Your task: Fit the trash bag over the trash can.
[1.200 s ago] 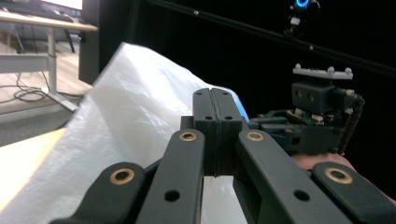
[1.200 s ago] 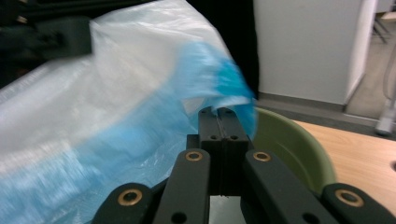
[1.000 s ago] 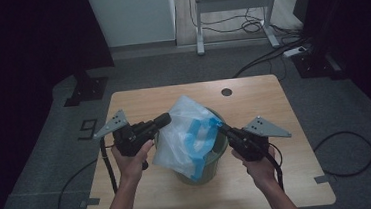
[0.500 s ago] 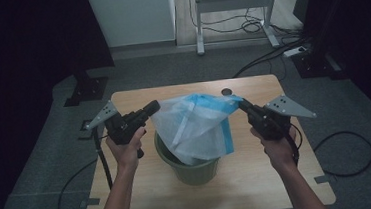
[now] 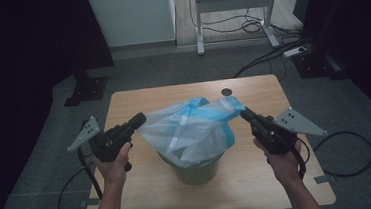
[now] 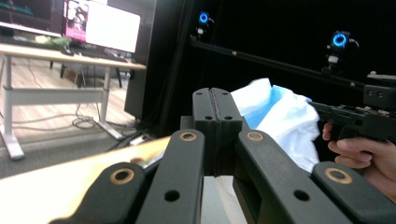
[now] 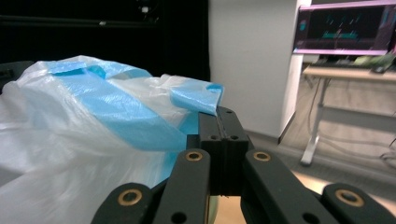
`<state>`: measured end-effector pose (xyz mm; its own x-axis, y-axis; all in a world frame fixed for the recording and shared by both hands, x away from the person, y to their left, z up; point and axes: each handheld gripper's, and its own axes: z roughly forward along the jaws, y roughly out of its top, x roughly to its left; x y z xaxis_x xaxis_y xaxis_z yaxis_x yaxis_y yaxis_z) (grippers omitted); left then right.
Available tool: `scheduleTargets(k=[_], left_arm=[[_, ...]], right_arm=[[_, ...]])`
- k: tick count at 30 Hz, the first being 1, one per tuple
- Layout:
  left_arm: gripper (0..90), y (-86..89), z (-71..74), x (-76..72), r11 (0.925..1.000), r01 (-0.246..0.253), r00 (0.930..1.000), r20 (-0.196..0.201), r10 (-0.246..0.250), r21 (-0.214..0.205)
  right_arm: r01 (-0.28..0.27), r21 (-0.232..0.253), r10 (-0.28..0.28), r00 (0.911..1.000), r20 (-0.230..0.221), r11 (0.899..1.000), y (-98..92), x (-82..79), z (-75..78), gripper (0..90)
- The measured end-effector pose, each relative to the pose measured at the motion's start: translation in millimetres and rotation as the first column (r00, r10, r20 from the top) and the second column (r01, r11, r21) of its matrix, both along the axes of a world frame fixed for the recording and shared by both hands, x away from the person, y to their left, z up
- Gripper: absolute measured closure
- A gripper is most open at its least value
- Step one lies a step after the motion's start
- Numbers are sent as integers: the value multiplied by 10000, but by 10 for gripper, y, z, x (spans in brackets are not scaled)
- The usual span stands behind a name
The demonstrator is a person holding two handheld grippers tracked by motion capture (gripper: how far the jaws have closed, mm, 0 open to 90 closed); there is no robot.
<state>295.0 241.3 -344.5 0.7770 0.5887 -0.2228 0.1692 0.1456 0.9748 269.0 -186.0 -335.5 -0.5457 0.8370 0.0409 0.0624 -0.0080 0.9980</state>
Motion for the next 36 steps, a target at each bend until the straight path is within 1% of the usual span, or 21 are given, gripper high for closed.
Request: scheduleTargets(k=[4,6,8,9,12,13,17,18,20,22,24,25,26,27,28,31,32,33,34,35,36], left_arm=[[899,93,-161,-110,9999,80,9996,-274,-77,96],[899,119,-233,-145,9999,99,9991,-407,-94,129],[899,135,-307,-175,9998,118,9984,-551,-108,164],[899,145,-344,-185,9998,170,9980,-611,-163,108],[899,171,-444,-220,9995,302,9960,-840,-301,-4],[899,182,-474,-231,9994,358,9952,-916,-357,0],[899,217,-572,-264,9980,623,9913,-1156,-623,-32],[898,220,-592,-266,9978,666,9904,-1208,-666,-40],[899,230,-625,-274,9975,709,9895,-1265,-702,5],[898,241,-656,-278,9967,809,9874,-1357,-809,-54],[895,244,-673,-273,9947,1022,9841,-1446,-1030,-134],[895,242,-669,-268,9925,1215,9813,-1482,-1225,-159],[854,235,-652,-271,9921,1249,9813,-1467,-1245,-67],[806,229,-623,-284,9933,1153,9846,-1329,-1133,70],[749,217,-580,-298,9942,1074,9868,-1230,-1053,108],[543,169,-397,-320,9950,813,9914,-1075,-748,581],[515,150,-332,-322,9940,768,9931,-951,-693,773],[495,123,-269,-316,9923,776,9936,-897,-689,971],[442,91,-211,-303,9897,789,9938,-868,-687,1197],[442,58,-160,-285,9863,830,9938,-851,-713,1429],[414,23,-119,-259,9831,889,9933,-869,-756,1599]], right_arm=[[-259,65,262,9988,-410,9996,-37,-131,-219,893],[-467,220,481,9965,-689,9987,-46,-178,-323,893],[-624,206,639,9942,-862,9978,-38,-258,-440,893],[-624,206,639,9942,-862,9978,-38,-258,-440,893],[-816,367,851,9907,-1066,9960,-53,-348,-535,893],[-903,447,950,9884,-1184,9949,-59,-379,-571,893],[-1154,454,1214,9788,-1648,9923,-83,-482,-748,893],[-1186,484,1254,9760,-1778,9918,-87,-493,-788,893],[-1168,489,1241,9734,-1924,9920,-92,-504,-853,893],[-1211,576,1306,9689,-2102,9910,-92,-496,-910,893],[-1228,596,1327,9686,-2103,9906,-83,-484,-905,893],[-1228,596,1327,9686,-2103,9906,-83,-484,-905,893],[-1236,581,1330,9696,-2053,9906,-78,-480,-894,893],[-1265,547,1351,9699,-2025,9905,-73,-479,-880,892],[-1276,483,1347,9709,-1979,9906,-67,-479,-865,893],[-1318,310,1353,9730,-1872,9908,-55,-476,-823,893],[-1326,305,1359,9728,-1874,9907,-52,-476,-813,893],[-1336,277,1365,9729,-1866,9906,-51,-474,-805,893],[-1339,225,1358,9733,-1852,9907,-49,-471,-796,893],[-1339,225,1358,9733,-1852,9907,-49,-471,-796,893],[-1347,196,1360,9734,-1843,9907,-51,-468,-791,893]])
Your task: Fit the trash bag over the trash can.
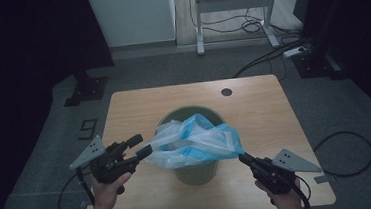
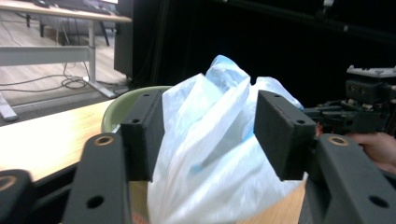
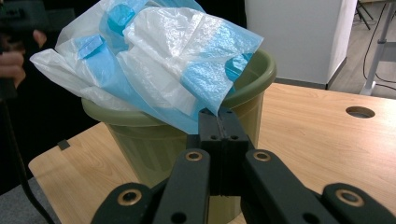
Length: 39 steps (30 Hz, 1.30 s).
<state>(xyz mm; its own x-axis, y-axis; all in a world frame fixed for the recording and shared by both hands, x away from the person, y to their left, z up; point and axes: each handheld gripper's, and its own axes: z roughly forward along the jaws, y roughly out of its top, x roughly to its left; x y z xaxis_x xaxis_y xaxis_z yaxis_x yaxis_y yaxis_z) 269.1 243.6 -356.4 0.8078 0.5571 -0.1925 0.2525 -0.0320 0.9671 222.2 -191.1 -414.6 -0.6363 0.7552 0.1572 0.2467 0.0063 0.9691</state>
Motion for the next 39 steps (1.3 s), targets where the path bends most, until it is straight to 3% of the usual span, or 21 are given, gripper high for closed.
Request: scheduleTargets(k=[5,7,8,11,13,15,16,17,18,20,22,23,24,25,26,27,28,36,39], left_arm=[[379,-169,109,180,9963,330,9991,-309,-306,791],[359,-236,133,242,9926,528,9977,-478,-478,1097],[354,-301,159,283,9874,653,9968,-554,-578,1442],[352,-369,184,310,9811,706,9964,-585,-610,1800],[388,-435,198,330,9710,549,9972,-618,-416,2327],[497,-503,193,355,9590,394,9969,-761,-187,2807],[658,-544,182,374,9574,361,9966,-813,-132,2865],[726,-544,182,374,9574,361,9966,-813,-132,2865],[726,-553,178,385,9588,419,9958,-896,-173,2811],[862,-559,171,390,9660,224,9974,-721,-39,2576],[882,-551,168,385,9697,148,9981,-617,3,2437],[893,-540,167,379,9732,138,9984,-561,-9,2295],[896,-533,166,369,9759,120,9989,-460,-20,2180],[896,-524,167,358,9767,112,9993,-364,-35,2144],[896,-511,172,338,9787,82,9997,-256,-30,2050],[896,-511,172,338,9787,82,9997,-256,-30,2050],[896,-506,175,331,9799,108,9997,-231,-63,1994],[896,-522,191,332,9824,129,9998,-141,-105,1865],[897,-537,188,343,9823,152,9998,-122,-132,1869]], right_arm=[[-56,-42,56,10000,12,10000,7,3,10,893],[-111,-100,111,9999,4,9999,11,8,15,892],[-128,-125,128,9999,-5,9998,11,12,20,892],[-134,-138,134,9999,2,9998,9,16,26,892],[-131,-136,131,9999,14,9998,9,19,32,892],[-140,-122,140,9999,34,9998,12,18,39,893],[-164,-120,164,9999,46,9998,19,12,40,892],[-164,-120,164,9999,46,9998,19,12,40,892],[-188,-133,188,9998,36,9997,25,6,38,893],[-297,-183,297,9996,17,9994,47,-19,17,892],[-322,-212,322,9995,22,9993,52,-28,10,886],[-296,-247,298,9995,59,9993,56,-40,6,821],[-47,-350,55,9997,230,9994,61,-65,21,635],[-47,-350,55,9997,230,9994,61,-65,21,635],[82,-357,-71,9994,328,9993,49,-69,66,511],[82,-357,-71,9994,328,9993,49,-69,66,511],[369,-308,-355,9983,463,9988,26,-54,135,423],[-422,-114,429,9964,727,9990,79,159,380,354],[-521,-291,543,9953,806,9982,158,303,455,337]])
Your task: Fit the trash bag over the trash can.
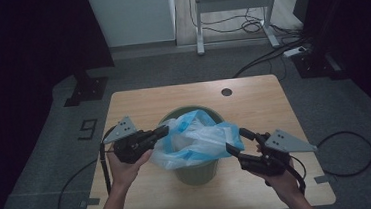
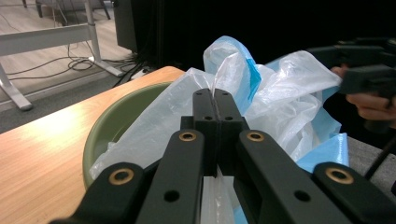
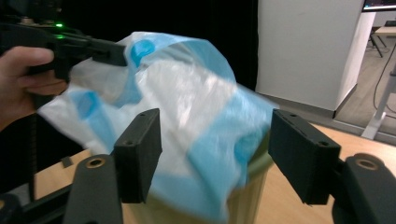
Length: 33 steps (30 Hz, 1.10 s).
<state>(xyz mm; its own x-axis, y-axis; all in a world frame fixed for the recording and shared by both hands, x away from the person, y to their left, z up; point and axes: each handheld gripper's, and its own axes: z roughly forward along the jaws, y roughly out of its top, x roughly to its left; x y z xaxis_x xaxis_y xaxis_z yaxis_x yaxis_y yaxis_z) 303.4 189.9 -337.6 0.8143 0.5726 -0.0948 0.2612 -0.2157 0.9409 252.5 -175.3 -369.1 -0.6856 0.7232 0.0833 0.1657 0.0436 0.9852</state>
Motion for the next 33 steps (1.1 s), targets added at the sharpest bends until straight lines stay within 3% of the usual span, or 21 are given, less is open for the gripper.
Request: scheduleTargets(k=[1,2,4,7,8,10,11,12,13,15,21,24,25,27,33], left_arm=[[897,-2,-5,13,10000,3,10000,-11,-3,-32],[897,-2,-5,13,10000,3,10000,-11,-3,-32],[897,5,-12,28,9999,-5,10000,-37,5,-119],[897,24,-24,53,9996,-129,9999,16,129,-260],[897,30,-30,66,9993,-201,9998,43,203,-329],[897,41,-40,96,9981,-382,9992,105,388,-477],[897,48,-44,116,9974,-468,9988,126,476,-548],[897,55,-48,136,9965,-568,9982,161,579,-615],[897,69,-57,183,9942,-741,9969,213,760,-778],[897,75,-60,211,9931,-832,9960,252,855,-828],[897,120,-73,388,9807,-1462,9874,421,1528,-1301],[897,162,-57,392,9764,-1563,9850,494,1652,-1492],[897,189,-43,385,9739,-1615,9837,529,1718,-1597],[897,258,-13,356,9686,-1657,9822,569,1789,-1854],[897,491,-30,153,9579,-1561,9846,388,1702,-2411]], right_arm=[[-175,-110,174,9998,-85,9998,53,100,17,372],[-175,-110,174,9998,-85,9998,53,100,17,372],[-408,-391,406,9992,-56,9984,112,164,13,526],[-230,-572,240,9996,160,9981,180,192,3,770],[73,-712,-54,9996,272,9974,206,207,-2,855],[247,-719,-226,9993,298,9971,208,223,-5,870],[757,-828,-729,9967,354,9937,196,270,-9,879],[757,-828,-729,9967,354,9937,196,270,-9,879],[1157,-901,-1119,9926,461,9892,168,326,-6,881],[1454,-986,-1402,9884,576,9845,140,382,10,881],[1952,-928,-1867,9780,926,9764,97,498,86,881],[2102,-913,-2002,9738,1077,9734,78,513,119,881],[2313,-926,-2183,9670,1314,9685,48,519,145,881],[2435,-829,-2314,9636,1337,9663,-2,517,161,880],[2511,-700,-2426,9637,1113,9654,-112,400,99,880]])
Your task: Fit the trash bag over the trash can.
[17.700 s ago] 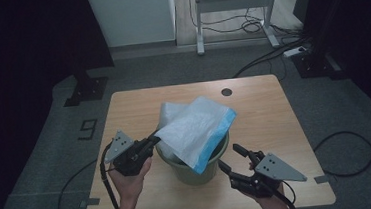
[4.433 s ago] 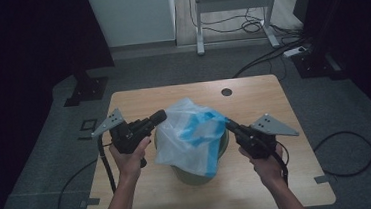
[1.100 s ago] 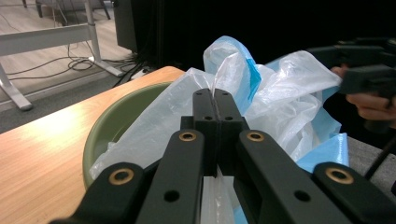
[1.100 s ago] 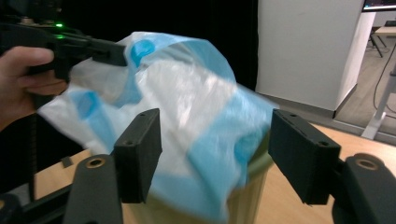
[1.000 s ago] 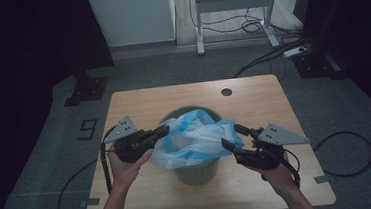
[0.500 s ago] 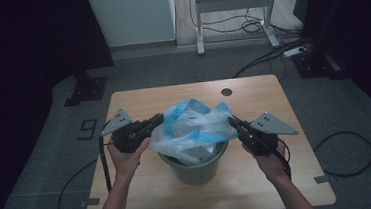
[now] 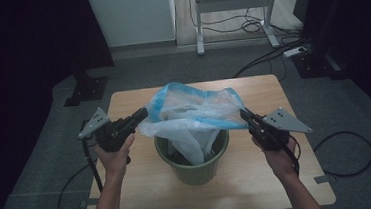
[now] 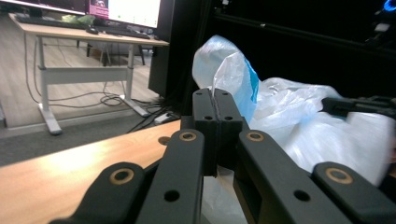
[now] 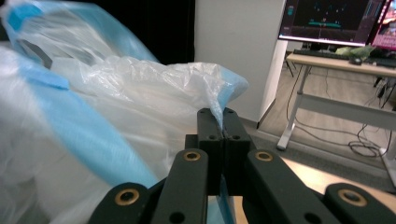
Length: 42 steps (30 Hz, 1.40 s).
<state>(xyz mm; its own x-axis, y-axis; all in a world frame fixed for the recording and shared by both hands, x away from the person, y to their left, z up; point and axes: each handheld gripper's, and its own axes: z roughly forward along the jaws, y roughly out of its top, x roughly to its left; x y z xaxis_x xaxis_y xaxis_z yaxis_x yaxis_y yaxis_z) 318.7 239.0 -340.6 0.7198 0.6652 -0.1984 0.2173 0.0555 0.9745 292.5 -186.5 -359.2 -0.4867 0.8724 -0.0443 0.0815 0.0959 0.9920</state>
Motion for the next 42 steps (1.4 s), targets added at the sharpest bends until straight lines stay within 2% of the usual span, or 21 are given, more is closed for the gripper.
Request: scheduleTargets(k=[2,3,9,10,11,12,13,14,16,18,20,23,27,30,31,35,38,40,42], left_arm=[[897,66,-54,-87,9999,82,9999,-95,-83,-88],[897,97,-81,-132,9999,109,9999,-123,-110,-122],[897,219,-219,-346,9993,368,9988,-328,-369,-53],[896,231,-237,-373,9989,462,9983,-357,-464,-61],[896,242,-255,-398,9982,587,9974,-410,-592,-135],[896,247,-282,-442,9974,716,9964,-451,-721,-126],[896,247,-282,-442,9974,716,9964,-451,-721,-126],[896,241,-307,-466,9967,814,9954,-506,-816,-73],[896,239,-323,-473,9962,870,9946,-557,-873,-71],[896,242,-368,-489,9953,963,9931,-673,-965,-67],[896,276,-468,-505,9924,1204,9874,-1004,-1223,-255],[896,311,-543,-519,9921,1228,9849,-1197,-1249,-246],[896,392,-676,-530,9923,1200,9795,-1592,-1235,-317],[895,418,-754,-509,9915,1288,9732,-1903,-1295,-157],[895,422,-781,-502,9912,1319,9712,-1986,-1319,-133],[895,403,-881,-459,9909,1341,9650,-2292,-1272,148],[896,382,-954,-414,9892,1438,9570,-2582,-1322,266],[895,382,-988,-391,9885,1483,9538,-2684,-1350,297],[895,380,-992,-386,9884,1481,9533,-2709,-1338,332]], right_arm=[[-159,93,161,9997,-175,9998,-53,-145,-60,879],[-159,93,161,9997,-175,9998,-53,-145,-60,879],[-372,165,380,9980,-502,9992,-144,-405,-201,877],[-515,209,527,9965,-645,9985,-159,-482,-273,874],[-515,209,527,9965,-645,9985,-159,-482,-273,874],[-576,216,592,9949,-818,9981,-173,-544,-352,873],[-576,216,592,9949,-818,9981,-173,-544,-352,873],[-629,331,657,9935,-932,9975,-196,-587,-417,871],[-635,394,672,9928,-996,9972,-207,-603,-445,870],[-727,692,808,9892,-1222,9949,-236,-646,-529,861],[-791,698,879,9870,-1343,9944,-241,-678,-586,854],[-882,735,984,9838,-1501,9934,-225,-706,-644,855],[-1029,478,1096,9799,-1670,9935,-175,-740,-753,855],[-1006,478,1085,9714,-2114,9938,-167,-694,-865,859],[-1006,478,1085,9714,-2114,9938,-167,-694,-865,859],[-1112,281,1147,9617,-2490,9934,-115,-661,-939,863],[-1195,52,1165,9561,-2688,9928,-89,-646,-980,863],[-1268,-46,1204,9522,-2807,9919,-79,-646,-1017,864],[-1275,-82,1201,9520,-2817,9918,-85,-647,-1024,864]])
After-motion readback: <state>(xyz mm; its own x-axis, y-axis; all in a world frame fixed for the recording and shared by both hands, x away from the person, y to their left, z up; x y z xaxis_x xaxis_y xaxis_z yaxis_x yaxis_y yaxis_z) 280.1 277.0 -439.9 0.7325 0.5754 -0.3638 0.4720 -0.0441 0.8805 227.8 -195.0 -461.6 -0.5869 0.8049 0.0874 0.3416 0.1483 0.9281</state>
